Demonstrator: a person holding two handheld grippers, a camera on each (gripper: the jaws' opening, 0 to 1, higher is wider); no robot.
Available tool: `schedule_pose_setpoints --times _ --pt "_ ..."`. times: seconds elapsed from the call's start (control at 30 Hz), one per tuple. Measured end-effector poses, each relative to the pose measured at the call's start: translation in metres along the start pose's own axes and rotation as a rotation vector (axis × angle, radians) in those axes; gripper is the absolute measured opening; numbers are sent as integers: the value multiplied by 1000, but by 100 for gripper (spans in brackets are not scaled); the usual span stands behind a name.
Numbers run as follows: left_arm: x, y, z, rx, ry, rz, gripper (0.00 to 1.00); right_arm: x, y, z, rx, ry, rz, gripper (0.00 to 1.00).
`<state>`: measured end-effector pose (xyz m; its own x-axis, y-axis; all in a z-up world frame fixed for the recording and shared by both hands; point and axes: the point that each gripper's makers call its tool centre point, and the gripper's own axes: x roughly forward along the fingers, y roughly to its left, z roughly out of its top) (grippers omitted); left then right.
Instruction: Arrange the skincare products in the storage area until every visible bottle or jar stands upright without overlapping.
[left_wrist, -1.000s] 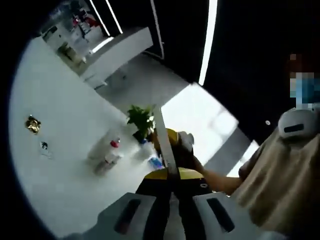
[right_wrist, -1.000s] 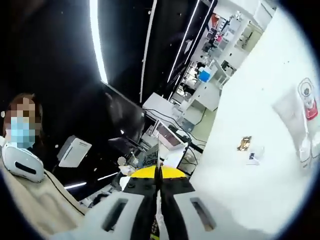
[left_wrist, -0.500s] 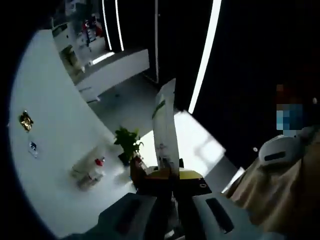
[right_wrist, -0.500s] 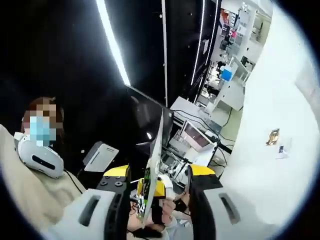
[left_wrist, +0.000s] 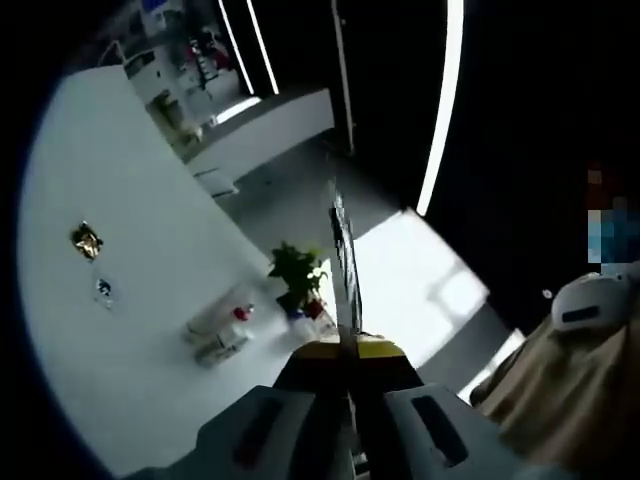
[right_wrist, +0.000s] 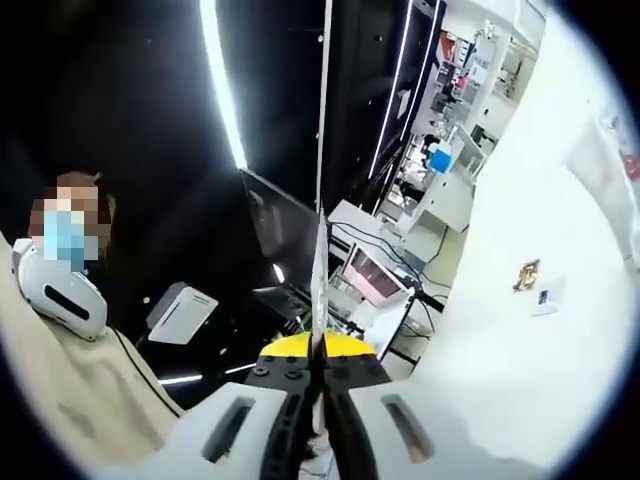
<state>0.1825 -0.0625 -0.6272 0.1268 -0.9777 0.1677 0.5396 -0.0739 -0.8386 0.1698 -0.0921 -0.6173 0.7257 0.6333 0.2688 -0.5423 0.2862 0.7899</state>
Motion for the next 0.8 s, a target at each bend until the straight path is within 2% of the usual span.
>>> schedule_pose_setpoints --times 0.17,0.23,0.3,0.37,0.43,0.53,0.67,0.8 --pt "0 4 0 -5 3 17 0 -2 -9 0 18 -10 -25 1" --pt "1 11 1 39 -18 53 0 -3 -17 0 32 -20 -56 1" --pt "1 19 0 38 -27 85 4 -3 -24 0 71 -41 -68 1" --pt "0 25 -8 16 -5 97 10 -3 -27 -3 79 -45 -83 1" --pt "-2 33 -14 3 -15 124 16 -4 -34 -8 94 -41 -113 1" --pt "-8 41 -23 -42 -37 143 16 -5 -41 -12 114 -37 -129 1" --pt "-12 51 -41 -78 -14 175 19 -5 -51 -17 154 -39 -160 1" --pt "-18 53 -41 -90 -64 204 12 -6 -61 -23 177 -29 -190 1"
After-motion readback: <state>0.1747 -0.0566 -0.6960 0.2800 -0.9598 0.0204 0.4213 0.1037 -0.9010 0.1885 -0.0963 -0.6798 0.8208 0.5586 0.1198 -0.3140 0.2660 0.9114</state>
